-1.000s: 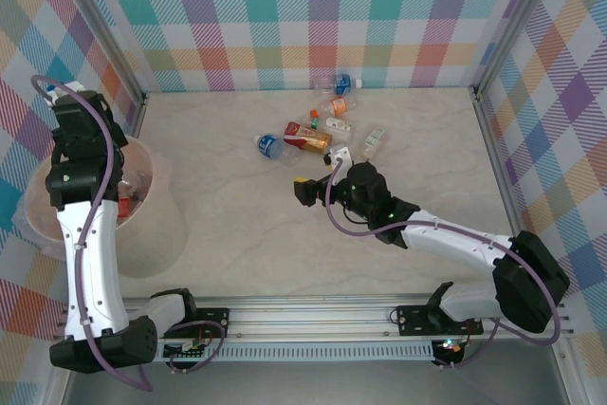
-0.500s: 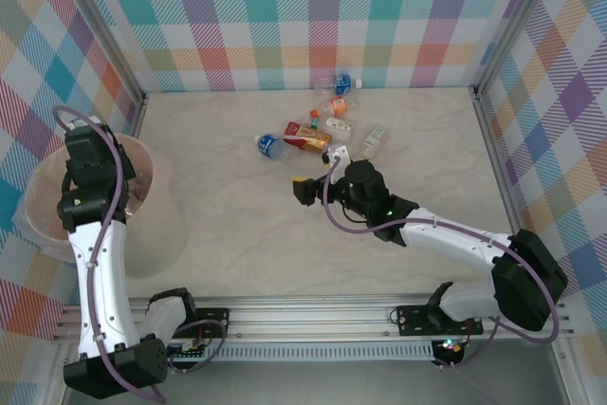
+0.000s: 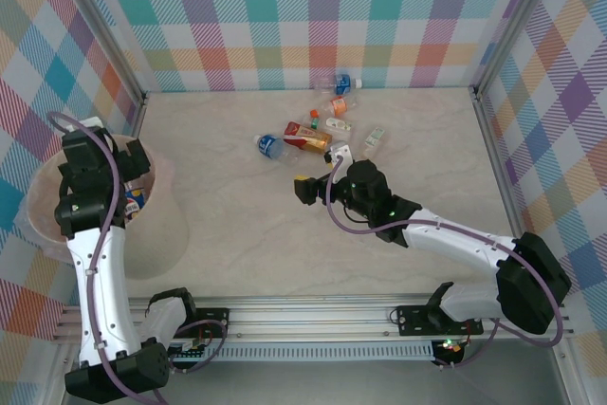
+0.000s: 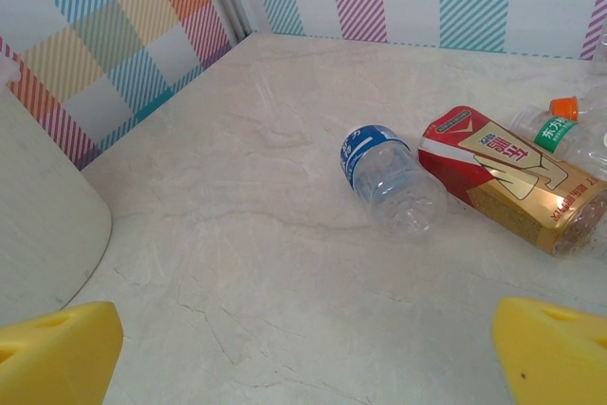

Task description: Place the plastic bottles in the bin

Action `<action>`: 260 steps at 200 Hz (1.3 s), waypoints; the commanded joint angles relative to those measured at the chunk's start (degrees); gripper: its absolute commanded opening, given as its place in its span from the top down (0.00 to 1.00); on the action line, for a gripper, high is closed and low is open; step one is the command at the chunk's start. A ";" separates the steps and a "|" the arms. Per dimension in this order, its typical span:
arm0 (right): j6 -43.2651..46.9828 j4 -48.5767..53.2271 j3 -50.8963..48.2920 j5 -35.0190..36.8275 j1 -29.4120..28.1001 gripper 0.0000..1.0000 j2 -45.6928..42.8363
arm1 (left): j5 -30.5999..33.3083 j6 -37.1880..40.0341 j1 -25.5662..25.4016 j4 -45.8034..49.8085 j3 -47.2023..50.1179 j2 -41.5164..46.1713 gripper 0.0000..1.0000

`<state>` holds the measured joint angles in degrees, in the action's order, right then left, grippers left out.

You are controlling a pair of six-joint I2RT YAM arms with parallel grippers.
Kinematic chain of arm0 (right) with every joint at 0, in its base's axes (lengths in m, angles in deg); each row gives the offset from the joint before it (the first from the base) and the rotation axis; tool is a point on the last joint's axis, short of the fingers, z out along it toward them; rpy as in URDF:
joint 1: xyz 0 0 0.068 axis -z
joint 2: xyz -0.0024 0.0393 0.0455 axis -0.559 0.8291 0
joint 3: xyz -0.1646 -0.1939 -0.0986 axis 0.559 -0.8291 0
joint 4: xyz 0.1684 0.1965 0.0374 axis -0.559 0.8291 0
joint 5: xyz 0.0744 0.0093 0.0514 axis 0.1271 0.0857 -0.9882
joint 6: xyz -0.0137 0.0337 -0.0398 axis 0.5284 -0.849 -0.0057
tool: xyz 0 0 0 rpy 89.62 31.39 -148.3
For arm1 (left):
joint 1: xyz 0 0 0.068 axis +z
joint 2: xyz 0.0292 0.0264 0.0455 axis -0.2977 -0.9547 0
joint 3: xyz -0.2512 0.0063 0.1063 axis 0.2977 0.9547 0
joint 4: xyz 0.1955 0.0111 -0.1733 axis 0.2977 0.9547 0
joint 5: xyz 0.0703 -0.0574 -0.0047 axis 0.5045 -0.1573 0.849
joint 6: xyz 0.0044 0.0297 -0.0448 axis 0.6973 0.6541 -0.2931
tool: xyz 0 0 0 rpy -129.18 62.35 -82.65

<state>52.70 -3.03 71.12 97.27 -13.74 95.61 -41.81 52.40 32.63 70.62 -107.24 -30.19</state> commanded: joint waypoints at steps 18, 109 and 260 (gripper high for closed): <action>-1.80 -0.32 1.21 0.19 -0.44 0.00 0.35 | -5.65 -5.48 0.77 2.84 -5.05 -1.72 0.00; -6.07 3.03 0.52 8.98 -0.37 0.00 -0.53 | -21.88 -21.31 0.18 2.98 -10.15 -4.74 0.00; -19.69 25.85 7.51 2.53 19.82 0.00 5.89 | -22.79 -28.79 -32.76 -9.30 -11.96 -12.15 0.00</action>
<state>33.51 17.02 73.48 104.99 2.61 97.25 -65.87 24.35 2.42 64.20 -118.10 -40.25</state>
